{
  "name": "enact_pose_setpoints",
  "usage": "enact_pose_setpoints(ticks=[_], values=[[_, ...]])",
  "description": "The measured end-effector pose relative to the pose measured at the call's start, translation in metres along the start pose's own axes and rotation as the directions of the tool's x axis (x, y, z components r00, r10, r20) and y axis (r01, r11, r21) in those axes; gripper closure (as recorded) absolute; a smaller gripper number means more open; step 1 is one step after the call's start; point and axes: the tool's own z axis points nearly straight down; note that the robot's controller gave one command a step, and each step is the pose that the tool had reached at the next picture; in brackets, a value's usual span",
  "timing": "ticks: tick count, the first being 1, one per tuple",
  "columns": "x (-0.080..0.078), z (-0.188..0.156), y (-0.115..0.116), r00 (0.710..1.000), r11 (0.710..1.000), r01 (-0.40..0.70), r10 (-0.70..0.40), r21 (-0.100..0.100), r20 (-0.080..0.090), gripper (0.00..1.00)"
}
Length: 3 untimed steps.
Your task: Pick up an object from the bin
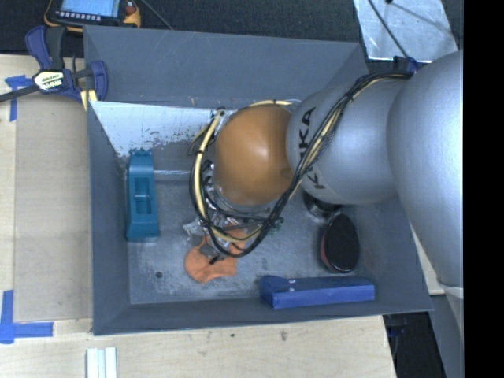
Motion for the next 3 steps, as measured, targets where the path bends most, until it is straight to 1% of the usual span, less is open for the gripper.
enact_pose_setpoints(ticks=[1, 2, 3], values=[[0.0, 0.0, 0.0, 1.0, 1.0, 0.0, 0.0, 0.0, 0.0, 1.0], [-0.002, -0.038, 0.029, 1.0, 1.0, 0.013, -0.013, -0.002, -0.006, 1.0], [0.008, -0.073, 0.016, 0.999, 0.999, 0.04, -0.04, 0.0, 0.002, 1.0]])
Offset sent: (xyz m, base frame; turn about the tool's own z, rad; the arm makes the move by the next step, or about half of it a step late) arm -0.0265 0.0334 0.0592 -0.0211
